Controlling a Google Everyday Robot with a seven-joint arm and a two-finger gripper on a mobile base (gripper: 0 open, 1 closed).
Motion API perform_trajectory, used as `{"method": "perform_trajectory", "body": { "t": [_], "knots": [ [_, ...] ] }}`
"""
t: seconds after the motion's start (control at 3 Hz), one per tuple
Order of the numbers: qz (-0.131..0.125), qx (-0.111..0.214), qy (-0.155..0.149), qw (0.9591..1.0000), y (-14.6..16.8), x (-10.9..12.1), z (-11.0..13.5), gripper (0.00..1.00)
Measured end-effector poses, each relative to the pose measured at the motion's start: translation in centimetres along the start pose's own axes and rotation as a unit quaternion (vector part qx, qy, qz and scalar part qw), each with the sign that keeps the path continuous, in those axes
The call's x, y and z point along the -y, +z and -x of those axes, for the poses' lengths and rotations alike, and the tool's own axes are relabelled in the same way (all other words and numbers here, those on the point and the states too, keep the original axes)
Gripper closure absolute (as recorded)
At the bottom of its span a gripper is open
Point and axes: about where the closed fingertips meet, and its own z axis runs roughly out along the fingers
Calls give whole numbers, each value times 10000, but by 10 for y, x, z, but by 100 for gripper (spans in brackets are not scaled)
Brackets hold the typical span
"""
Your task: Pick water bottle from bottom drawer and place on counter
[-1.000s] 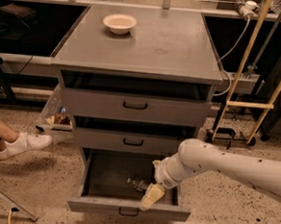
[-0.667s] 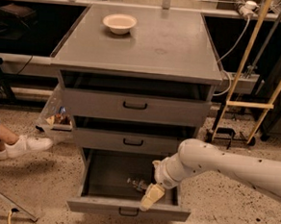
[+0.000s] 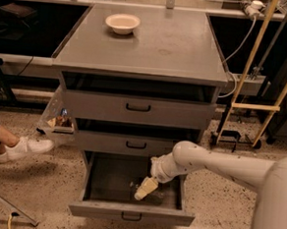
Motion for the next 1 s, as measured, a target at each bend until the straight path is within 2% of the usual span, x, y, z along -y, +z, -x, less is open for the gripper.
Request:
{"method": "perform_trajectory", "body": {
  "t": [0.33, 0.67, 1.0],
  "knots": [
    [-278, 203, 227, 9991, 43, 59, 2, 0],
    [-276, 202, 227, 9992, 43, 59, 2, 0],
    [-329, 246, 572, 9975, 54, 80, -22, 0]
  ]
}}
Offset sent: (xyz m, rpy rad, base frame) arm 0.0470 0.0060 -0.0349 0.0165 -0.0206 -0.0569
